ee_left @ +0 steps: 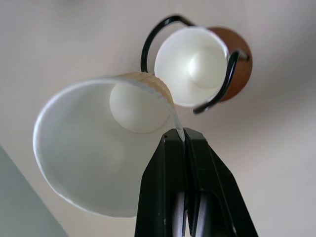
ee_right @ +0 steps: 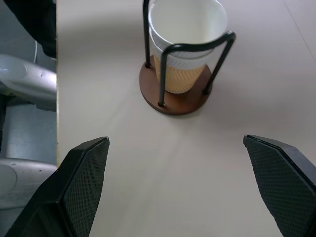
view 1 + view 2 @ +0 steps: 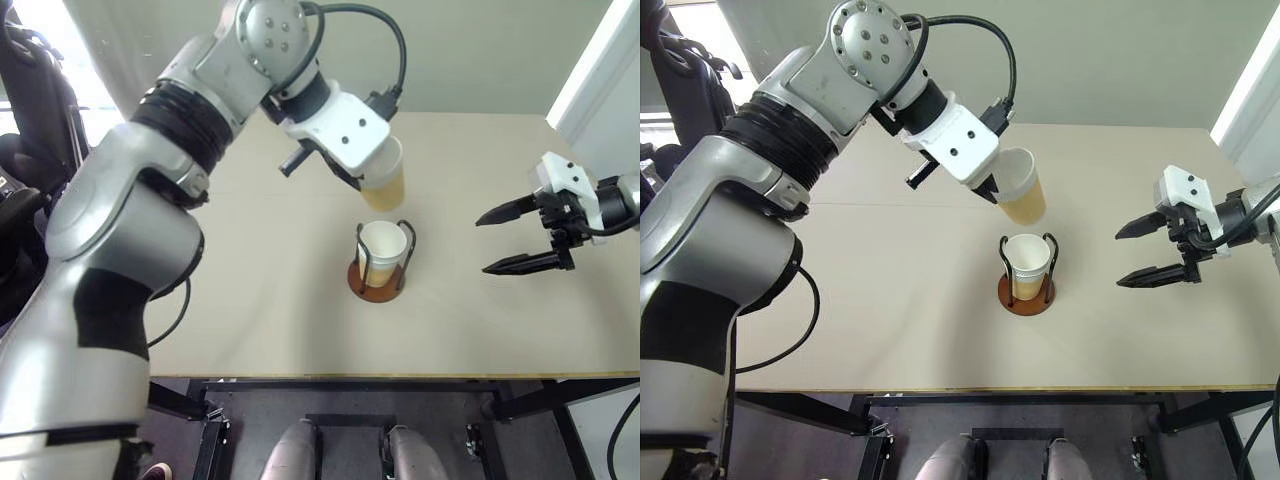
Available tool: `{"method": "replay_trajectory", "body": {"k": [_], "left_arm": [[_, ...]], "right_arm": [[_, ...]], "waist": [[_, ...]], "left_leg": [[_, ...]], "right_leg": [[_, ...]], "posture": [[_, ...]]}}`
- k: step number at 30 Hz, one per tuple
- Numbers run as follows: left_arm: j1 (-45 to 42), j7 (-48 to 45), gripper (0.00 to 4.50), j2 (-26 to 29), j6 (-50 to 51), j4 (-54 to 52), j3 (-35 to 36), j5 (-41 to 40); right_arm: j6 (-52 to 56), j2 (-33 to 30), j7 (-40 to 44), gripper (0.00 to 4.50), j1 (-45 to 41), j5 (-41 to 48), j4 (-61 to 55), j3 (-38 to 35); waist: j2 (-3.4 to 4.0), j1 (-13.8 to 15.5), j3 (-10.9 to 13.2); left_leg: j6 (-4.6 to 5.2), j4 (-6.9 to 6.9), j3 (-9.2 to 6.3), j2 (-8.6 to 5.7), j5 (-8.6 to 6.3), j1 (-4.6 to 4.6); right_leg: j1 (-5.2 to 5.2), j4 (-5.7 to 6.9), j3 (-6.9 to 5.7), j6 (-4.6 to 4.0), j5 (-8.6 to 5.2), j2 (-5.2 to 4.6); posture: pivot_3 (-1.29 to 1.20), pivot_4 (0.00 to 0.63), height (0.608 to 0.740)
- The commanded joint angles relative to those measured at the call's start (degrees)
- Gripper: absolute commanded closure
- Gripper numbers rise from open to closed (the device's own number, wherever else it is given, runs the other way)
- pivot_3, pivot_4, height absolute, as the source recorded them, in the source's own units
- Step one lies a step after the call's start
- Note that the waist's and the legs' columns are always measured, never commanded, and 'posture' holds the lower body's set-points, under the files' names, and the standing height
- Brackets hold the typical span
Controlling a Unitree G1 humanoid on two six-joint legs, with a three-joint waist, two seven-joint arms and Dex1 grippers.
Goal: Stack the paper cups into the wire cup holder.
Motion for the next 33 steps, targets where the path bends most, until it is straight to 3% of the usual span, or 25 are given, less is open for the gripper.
{"method": "replay_trajectory", "body": {"k": [1,15,33], "left_arm": [[-2.5,-1.6,4.47,1.4,2.3,-3.7,-1.3,-3.7],[-0.6,-1.6,4.47,4.1,5.7,-11.0,-6.2,-8.2],[1.6,-1.6,4.47,2.8,4.2,-8.7,-6.3,-5.7]], "right_arm": [[-0.6,-2.0,0.4,0.00,-2.5,1.8,-0.1,-0.3],[0.2,-3.0,0.4,0.00,-2.9,3.0,-0.9,0.2],[1.1,-2.3,0.4,0.00,-2.8,2.4,-1.5,0.1]], "waist": [[0.01,0.0,0.0],[0.03,0.0,0.0],[0.03,0.0,0.0]], "left_leg": [[0.00,0.01,-0.03,0.03,0.00,-0.01],[-0.01,0.03,-0.02,0.03,0.01,0.02],[-0.01,0.03,-0.05,0.03,0.02,0.03]], "right_leg": [[0.00,-0.01,0.02,0.02,0.01,-0.03],[0.05,-0.01,-0.01,0.00,0.01,-0.01],[0.09,-0.02,-0.03,0.00,0.00,-0.02]], "posture": [[0.00,0.150,0.740],[0.00,0.150,0.740],[0.00,0.150,0.740]]}}
